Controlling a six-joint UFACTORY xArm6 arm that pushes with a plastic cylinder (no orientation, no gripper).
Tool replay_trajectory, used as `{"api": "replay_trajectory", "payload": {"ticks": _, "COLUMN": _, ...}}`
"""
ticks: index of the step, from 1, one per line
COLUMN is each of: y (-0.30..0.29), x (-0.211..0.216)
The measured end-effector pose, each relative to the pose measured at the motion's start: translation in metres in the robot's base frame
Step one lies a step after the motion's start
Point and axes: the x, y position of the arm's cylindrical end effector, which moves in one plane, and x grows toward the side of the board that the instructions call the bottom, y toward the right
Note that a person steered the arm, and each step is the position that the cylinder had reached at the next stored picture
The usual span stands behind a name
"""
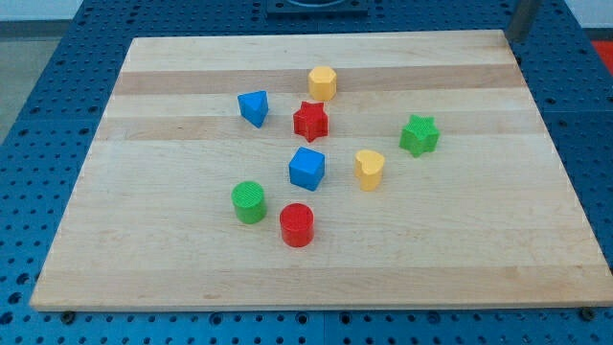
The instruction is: Move the yellow hexagon right and up a bit
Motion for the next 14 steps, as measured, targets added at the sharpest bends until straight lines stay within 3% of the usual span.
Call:
{"api": "replay_trajectory", "payload": {"ticks": 3, "y": -0.001, "x": 0.0}}
{"api": "replay_trajectory", "payload": {"ticks": 5, "y": -0.206, "x": 0.055}}
{"api": "replay_trajectory", "payload": {"ticks": 6, "y": -0.253, "x": 0.003}}
{"api": "replay_trajectory", "payload": {"ticks": 7, "y": -0.333, "x": 0.006}}
{"api": "replay_trajectory", "payload": {"ticks": 8, "y": -0.358, "x": 0.054}}
{"api": "replay_trajectory", "payload": {"ticks": 11, "y": -0.346, "x": 0.095}}
{"api": "replay_trajectory", "payload": {"ticks": 14, "y": -0.24, "x": 0.1}}
